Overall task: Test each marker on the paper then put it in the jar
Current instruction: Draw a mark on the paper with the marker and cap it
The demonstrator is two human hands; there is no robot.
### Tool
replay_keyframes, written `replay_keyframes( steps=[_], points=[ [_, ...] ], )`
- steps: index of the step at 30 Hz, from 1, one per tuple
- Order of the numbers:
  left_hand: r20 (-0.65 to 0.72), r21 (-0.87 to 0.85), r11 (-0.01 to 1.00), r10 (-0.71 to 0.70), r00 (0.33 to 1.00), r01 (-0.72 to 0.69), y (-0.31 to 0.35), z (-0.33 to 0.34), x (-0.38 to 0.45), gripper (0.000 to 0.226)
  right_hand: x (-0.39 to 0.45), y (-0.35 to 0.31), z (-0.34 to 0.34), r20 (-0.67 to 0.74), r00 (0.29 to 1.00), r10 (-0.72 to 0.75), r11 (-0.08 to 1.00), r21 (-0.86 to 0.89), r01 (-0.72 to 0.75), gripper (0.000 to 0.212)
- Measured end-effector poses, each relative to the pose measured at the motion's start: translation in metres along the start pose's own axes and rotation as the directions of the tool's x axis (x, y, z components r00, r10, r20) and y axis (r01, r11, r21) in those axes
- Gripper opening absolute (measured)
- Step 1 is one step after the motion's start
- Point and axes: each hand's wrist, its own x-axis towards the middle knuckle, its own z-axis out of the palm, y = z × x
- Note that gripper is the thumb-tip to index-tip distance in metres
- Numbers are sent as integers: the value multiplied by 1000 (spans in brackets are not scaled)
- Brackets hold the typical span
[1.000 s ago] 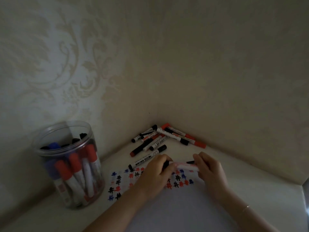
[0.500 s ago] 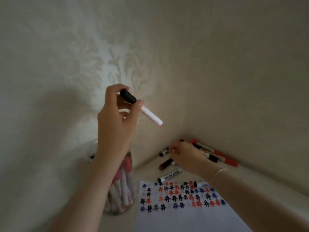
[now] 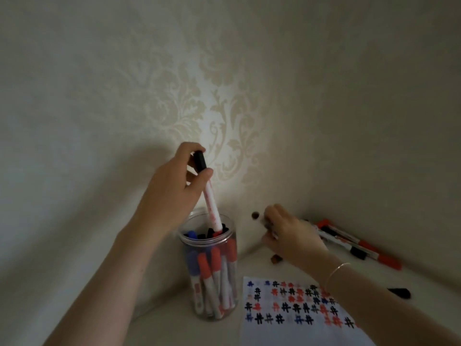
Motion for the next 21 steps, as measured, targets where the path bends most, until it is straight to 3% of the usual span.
replay_keyframes(
  steps=[3, 9, 12, 16, 21],
  points=[
    [184, 13, 997, -74, 980, 73, -5, 8, -7, 29, 13, -13, -20, -178, 971, 161, 953, 285, -106, 24],
    [466, 205, 977, -156, 871, 65, -11, 22, -21, 24, 17, -27, -33, -221, 956, 194, 914, 395, -94, 23],
    [494, 207, 976, -169, 853, 73, -15, 20, -21, 17, 12, -31, -32, -193, 954, 230, 893, 431, -128, 26],
    [537, 281, 960, -172, 826, 17, -11, 21, -19, 60, 10, -33, -30, -156, 950, 270, 863, 476, -167, 31],
    [563, 375, 927, -254, 786, 31, -7, 23, -21, 69, 9, -34, -32, -85, 936, 342, 770, 596, -228, 21]
  ],
)
